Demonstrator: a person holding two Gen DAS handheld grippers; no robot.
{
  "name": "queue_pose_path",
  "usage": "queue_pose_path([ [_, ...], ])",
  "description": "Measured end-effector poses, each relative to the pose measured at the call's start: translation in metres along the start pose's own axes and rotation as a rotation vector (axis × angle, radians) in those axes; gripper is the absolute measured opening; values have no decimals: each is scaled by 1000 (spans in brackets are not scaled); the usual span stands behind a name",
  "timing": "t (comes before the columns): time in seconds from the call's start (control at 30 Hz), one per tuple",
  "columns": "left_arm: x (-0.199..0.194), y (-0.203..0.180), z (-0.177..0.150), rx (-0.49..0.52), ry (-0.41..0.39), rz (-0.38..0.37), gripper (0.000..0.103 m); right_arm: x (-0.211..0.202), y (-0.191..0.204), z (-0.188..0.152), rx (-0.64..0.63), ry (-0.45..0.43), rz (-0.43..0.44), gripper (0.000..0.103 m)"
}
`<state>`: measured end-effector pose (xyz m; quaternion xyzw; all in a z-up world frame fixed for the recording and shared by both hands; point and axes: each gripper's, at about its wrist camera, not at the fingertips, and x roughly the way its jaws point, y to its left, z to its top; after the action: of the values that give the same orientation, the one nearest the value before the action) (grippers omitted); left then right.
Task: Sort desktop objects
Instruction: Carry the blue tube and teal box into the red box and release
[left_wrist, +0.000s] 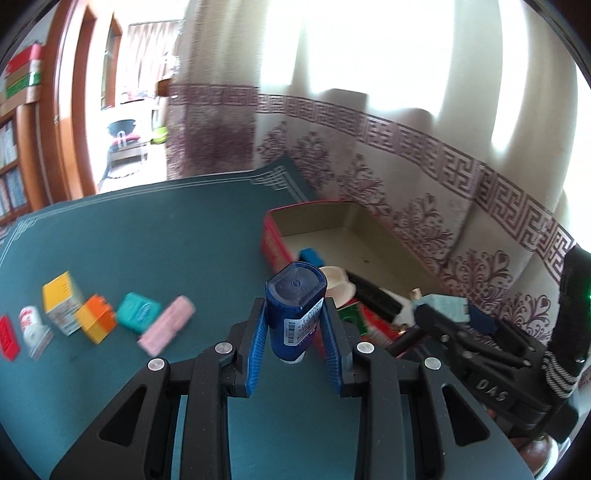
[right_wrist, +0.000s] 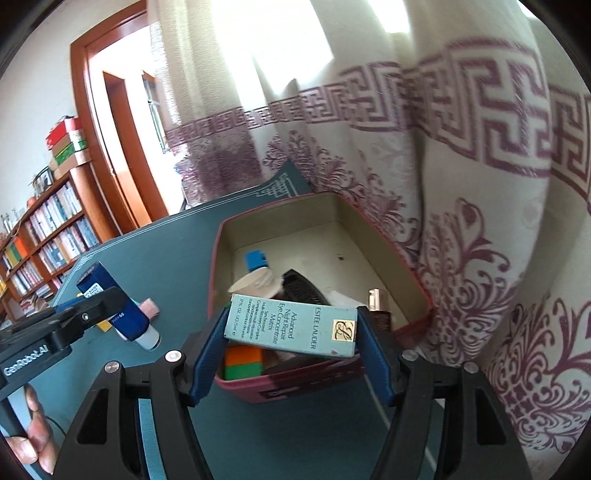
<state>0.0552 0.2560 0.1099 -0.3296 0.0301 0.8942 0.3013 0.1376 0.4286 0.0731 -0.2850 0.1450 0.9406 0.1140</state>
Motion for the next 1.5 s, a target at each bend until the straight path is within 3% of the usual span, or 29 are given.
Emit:
queue_pose_path([
  [0.43,33,-54,36,96,3,-85,32,8,-20,6,8,-6,-44,72],
  [0.63,54,-65,42,91,64,-160,32,13,-21,4,6,6,-43,72],
  [0.7,59,-62,41,63,85,-178,45,16,-20,3,6,15,-38,72],
  [0.8,57,-53,40,28,62,-163,60,20,-20,2,4,22,-34,72],
  [1.1,48,-22,37,-60,38,-116,60,29,-14,6,-2,32,-7,72],
  [1.27,47,-7,31,-99,53,-83,65,30,-11,7,-3,22,30,82],
  [1.5,40,8,23,-139,56,-63,65,27,-4,5,-8,16,33,83],
])
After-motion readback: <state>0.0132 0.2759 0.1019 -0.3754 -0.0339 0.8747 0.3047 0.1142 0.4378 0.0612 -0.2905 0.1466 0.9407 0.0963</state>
